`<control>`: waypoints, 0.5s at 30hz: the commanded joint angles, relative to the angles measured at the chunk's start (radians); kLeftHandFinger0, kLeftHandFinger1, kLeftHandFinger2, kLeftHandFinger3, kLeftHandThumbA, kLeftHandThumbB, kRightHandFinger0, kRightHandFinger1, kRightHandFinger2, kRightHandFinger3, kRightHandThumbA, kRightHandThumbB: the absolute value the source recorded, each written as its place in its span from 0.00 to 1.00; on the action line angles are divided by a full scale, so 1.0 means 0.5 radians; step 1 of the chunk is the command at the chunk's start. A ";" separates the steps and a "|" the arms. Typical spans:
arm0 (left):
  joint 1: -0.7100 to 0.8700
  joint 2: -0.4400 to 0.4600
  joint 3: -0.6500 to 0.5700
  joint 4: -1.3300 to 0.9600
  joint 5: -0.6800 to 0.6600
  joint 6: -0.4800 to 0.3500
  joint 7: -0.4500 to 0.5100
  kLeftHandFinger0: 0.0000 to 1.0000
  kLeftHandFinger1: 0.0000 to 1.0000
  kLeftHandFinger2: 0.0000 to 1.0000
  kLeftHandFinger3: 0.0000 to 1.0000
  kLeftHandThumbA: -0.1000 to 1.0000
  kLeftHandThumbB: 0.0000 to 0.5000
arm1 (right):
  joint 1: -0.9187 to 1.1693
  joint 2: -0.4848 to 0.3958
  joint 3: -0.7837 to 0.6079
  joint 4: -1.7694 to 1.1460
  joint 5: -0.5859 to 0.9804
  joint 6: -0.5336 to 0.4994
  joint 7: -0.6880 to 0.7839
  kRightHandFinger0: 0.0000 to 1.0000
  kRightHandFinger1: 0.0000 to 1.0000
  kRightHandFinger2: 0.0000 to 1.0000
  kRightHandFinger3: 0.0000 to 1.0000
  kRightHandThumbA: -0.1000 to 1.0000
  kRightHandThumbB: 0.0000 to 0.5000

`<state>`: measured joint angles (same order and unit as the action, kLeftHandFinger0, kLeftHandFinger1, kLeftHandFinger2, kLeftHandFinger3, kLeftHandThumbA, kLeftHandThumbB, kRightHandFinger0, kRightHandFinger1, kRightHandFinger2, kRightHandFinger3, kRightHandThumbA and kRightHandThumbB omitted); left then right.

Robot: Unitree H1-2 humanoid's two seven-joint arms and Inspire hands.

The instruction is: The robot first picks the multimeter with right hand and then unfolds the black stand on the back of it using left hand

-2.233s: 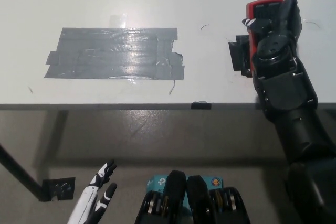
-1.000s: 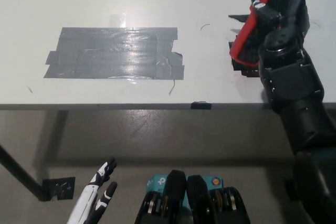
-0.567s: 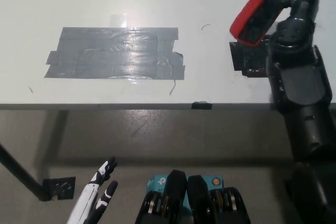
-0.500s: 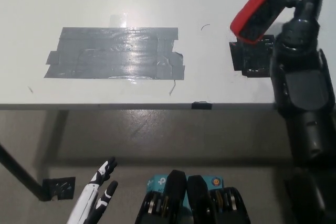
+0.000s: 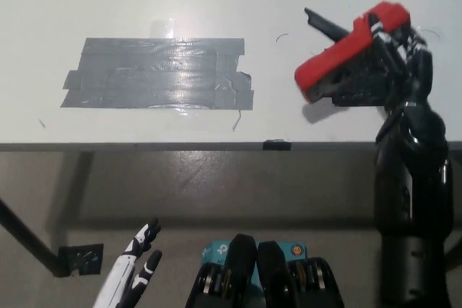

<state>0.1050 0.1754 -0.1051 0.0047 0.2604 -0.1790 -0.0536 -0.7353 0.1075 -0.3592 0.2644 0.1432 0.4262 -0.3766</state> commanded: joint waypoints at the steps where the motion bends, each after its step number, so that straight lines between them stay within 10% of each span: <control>1: 0.026 0.041 0.009 -0.067 -0.022 -0.067 -0.011 1.00 1.00 1.00 1.00 1.00 0.20 | -0.058 0.089 -0.025 -0.840 1.600 0.088 0.334 0.00 0.29 0.68 1.00 0.00 0.25; 5: -0.110 0.021 0.004 -0.015 -0.015 -0.088 0.001 1.00 1.00 1.00 1.00 1.00 0.17 | -0.058 0.023 0.017 -0.940 1.854 0.088 0.247 0.00 0.30 0.75 0.95 0.00 0.24; 10: -0.209 -0.004 0.031 -0.007 -0.058 -0.091 0.019 1.00 1.00 1.00 1.00 1.00 0.24 | -0.007 -0.047 0.115 -1.072 2.010 0.088 0.261 0.00 0.31 0.76 0.52 0.00 0.18; 13: -0.267 -0.031 0.055 0.004 -0.069 -0.133 0.065 1.00 1.00 1.00 1.00 1.00 0.25 | 0.058 -0.065 0.157 -1.181 2.018 0.088 0.281 0.00 0.30 0.75 0.90 0.00 0.25; 15: -0.292 -0.057 0.069 0.005 -0.089 -0.165 0.093 1.00 1.00 1.00 1.00 1.00 0.27 | 0.117 -0.080 0.181 -1.255 2.032 0.088 0.273 0.00 0.30 0.73 0.95 0.00 0.25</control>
<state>0.0541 0.1749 -0.1044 0.0174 0.2592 -0.1776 -0.0534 -0.5835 0.1019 -0.3584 0.1718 0.4143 0.4705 -0.3726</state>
